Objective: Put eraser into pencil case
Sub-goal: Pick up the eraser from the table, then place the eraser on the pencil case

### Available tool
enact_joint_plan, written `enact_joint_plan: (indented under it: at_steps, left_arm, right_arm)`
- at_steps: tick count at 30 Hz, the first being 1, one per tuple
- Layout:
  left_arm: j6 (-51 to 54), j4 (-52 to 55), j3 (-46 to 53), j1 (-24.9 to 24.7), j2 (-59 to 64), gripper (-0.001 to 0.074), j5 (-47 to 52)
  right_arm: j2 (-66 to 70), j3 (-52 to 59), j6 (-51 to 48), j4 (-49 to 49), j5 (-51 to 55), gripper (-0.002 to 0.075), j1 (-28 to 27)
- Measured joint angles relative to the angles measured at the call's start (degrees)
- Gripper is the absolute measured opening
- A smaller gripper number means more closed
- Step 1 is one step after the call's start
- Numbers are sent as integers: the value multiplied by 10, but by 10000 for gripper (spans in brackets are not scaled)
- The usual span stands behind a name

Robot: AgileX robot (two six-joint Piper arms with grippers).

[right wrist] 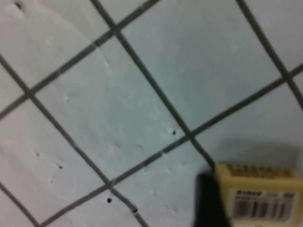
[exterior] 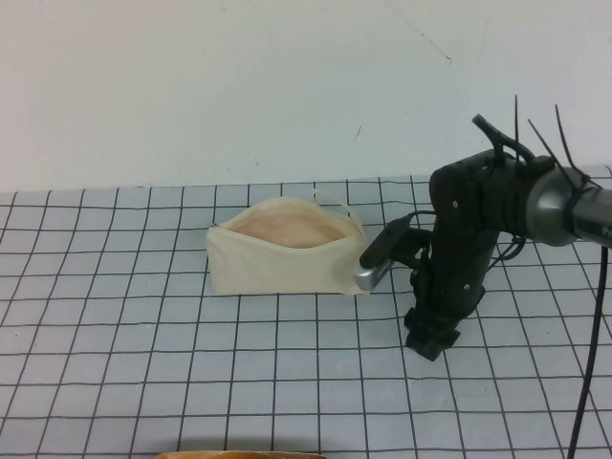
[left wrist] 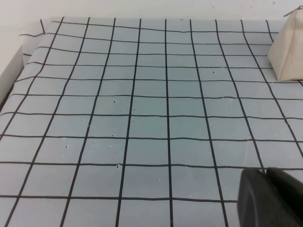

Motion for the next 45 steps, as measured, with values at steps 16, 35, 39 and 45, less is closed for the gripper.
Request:
enact_joint_plan:
  at_steps: [16,35,39,45]
  left_arm:
    - [0,0,0,0,0,-1,1]
    - [0,0,0,0,0,-1,1]
    - [0,0,0,0,0,-1,1]
    - [0,0,0,0,0,-1,1]
  right_arm:
    - [-74,-205,-6,76,69,305,1]
    - [24,-237,-157,360,-115,370,2]
    - [24,-237,-159,364,-119,386,2]
    - [2,-237,-138,361,-89,363,-1]
